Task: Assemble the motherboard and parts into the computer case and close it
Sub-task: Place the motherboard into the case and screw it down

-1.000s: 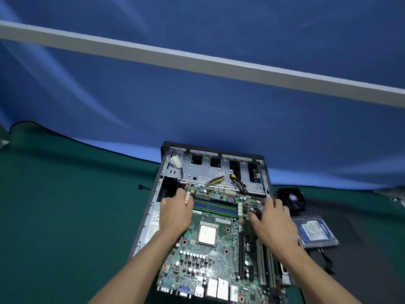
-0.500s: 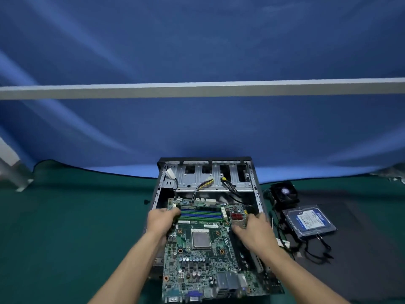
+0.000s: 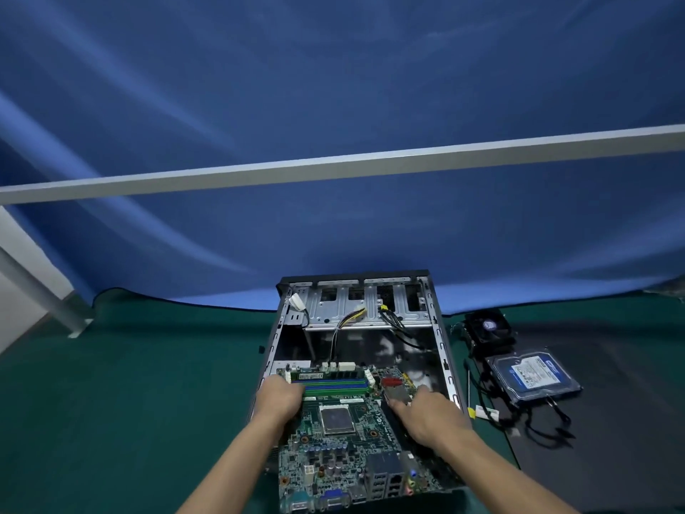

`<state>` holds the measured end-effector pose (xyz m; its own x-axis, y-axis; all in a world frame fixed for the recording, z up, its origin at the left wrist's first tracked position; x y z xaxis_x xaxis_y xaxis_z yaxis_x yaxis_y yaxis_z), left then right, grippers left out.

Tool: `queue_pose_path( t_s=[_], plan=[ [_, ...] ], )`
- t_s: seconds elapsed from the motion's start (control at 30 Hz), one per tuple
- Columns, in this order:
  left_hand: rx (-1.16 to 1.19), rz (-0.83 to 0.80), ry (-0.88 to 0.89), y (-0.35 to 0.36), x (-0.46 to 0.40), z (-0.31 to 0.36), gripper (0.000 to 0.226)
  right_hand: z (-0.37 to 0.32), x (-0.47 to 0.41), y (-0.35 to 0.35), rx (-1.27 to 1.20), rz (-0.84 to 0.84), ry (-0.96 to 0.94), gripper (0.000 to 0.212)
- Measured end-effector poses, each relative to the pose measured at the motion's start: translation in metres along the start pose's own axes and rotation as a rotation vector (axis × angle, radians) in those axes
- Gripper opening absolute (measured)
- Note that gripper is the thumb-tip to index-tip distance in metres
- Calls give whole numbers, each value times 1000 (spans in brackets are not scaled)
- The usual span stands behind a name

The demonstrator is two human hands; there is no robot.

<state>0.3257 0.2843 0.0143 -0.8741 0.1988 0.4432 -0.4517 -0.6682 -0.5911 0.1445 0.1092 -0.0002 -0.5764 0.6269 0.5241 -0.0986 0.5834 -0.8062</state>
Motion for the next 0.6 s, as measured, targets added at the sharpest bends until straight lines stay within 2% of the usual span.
queue_pose_path(
  t_s=[0.1, 0.27, 0.43, 0.53, 0.6],
  plan=[
    [-443, -12, 134, 3, -3, 21, 20, -3, -1, -1, -27, -19, -10, 55],
    [-762, -51, 223, 17, -9, 31, 23, -4, -7, -2, -33, -9, 24, 23],
    [-800, -61, 260, 17, -23, 33, 25, -3, -6, -16, -102, 36, 86, 21],
    [-709, -134, 255, 15, -32, 36, 19, -1, -4, -38, -261, 75, 178, 59],
    [-674, -182, 248, 16, -35, 41, 24, -2, -4, -49, -185, 26, 169, 38]
  ],
)
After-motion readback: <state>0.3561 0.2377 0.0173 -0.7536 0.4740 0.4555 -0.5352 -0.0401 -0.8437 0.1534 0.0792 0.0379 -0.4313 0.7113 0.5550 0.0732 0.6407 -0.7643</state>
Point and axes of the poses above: each hand's wrist, its own x-axis away from the middle knuckle, its own y-axis out of the palm, z = x × y, the point moved 6 cm from there along -x, towards the middle knuckle, and after that the axes turned 4 degrees about x, right-handed, at the moved point
